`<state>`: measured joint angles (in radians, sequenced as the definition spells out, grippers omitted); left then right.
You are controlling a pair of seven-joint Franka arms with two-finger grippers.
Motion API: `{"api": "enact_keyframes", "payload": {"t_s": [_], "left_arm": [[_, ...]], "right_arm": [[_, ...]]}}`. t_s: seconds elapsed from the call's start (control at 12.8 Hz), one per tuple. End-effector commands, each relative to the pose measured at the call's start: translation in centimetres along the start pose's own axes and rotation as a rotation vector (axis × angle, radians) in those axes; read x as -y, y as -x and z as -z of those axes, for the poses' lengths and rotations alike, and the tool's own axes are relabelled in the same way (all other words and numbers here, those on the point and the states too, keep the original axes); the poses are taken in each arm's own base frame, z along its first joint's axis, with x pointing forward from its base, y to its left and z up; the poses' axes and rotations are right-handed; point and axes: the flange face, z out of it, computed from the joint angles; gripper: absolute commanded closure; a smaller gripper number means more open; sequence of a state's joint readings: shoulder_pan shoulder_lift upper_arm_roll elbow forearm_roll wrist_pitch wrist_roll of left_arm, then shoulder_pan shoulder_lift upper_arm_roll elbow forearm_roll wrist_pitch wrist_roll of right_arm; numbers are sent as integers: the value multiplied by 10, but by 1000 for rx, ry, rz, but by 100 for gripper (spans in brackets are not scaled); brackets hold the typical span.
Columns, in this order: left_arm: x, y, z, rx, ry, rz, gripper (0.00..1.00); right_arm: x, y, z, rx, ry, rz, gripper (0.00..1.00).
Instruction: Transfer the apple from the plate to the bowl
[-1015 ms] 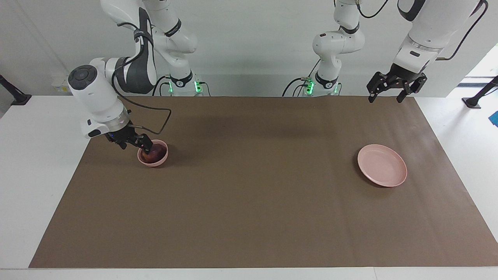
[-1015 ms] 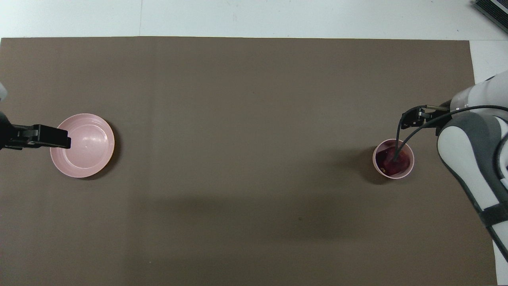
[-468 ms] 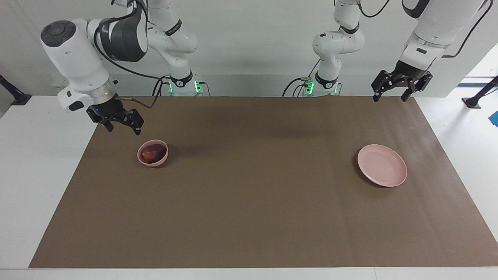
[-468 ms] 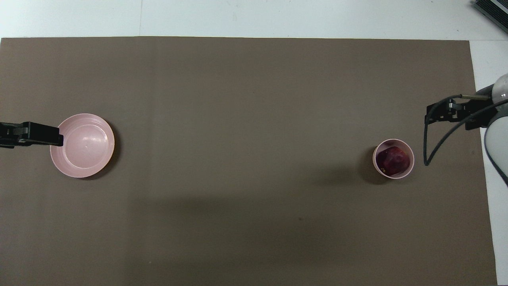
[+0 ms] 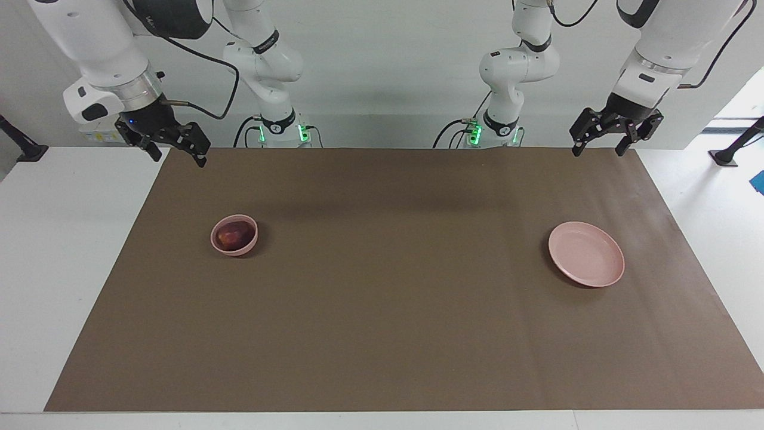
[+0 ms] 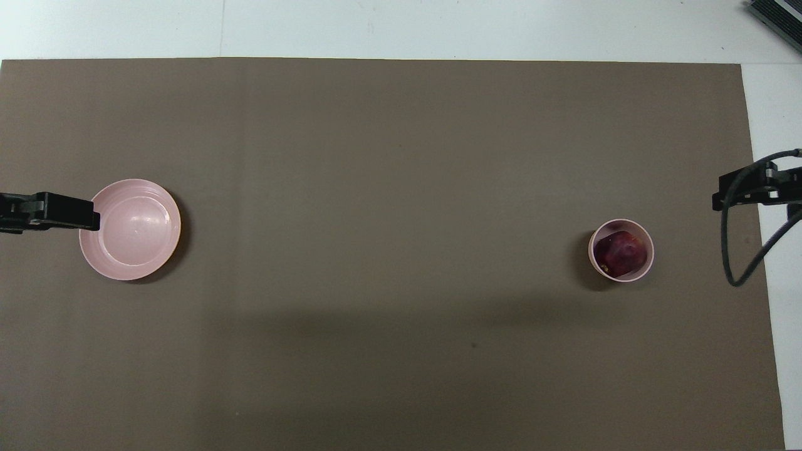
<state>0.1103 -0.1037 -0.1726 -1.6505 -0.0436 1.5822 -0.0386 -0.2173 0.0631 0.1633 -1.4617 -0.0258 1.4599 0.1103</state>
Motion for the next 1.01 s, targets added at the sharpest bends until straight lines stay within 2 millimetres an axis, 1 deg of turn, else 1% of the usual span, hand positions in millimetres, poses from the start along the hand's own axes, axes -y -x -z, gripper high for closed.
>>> {"api": "enact_keyframes", "payload": {"t_s": [0.0, 0.08, 0.23, 0.39, 0.55, 0.78, 0.94], "left_arm": [[1, 2, 6, -4, 7, 8, 0], [1, 2, 6, -4, 7, 8, 0], [0, 2, 6, -4, 7, 9, 0], [0, 2, 5, 0, 7, 11, 0], [1, 4, 5, 2, 6, 11, 0], [0, 5, 4, 5, 7, 11, 0], [0, 5, 5, 2, 5, 11, 0]], "right_arm": [[3, 0, 1, 8, 5, 27, 0], [27, 3, 2, 6, 26, 69, 0], [15, 4, 2, 27, 23, 44, 0], [9, 5, 4, 25, 1, 32, 0], [9, 8, 9, 15, -12, 30, 0], [6, 8, 9, 17, 5, 29, 0], [11, 10, 10, 22, 13, 40, 0]]}}
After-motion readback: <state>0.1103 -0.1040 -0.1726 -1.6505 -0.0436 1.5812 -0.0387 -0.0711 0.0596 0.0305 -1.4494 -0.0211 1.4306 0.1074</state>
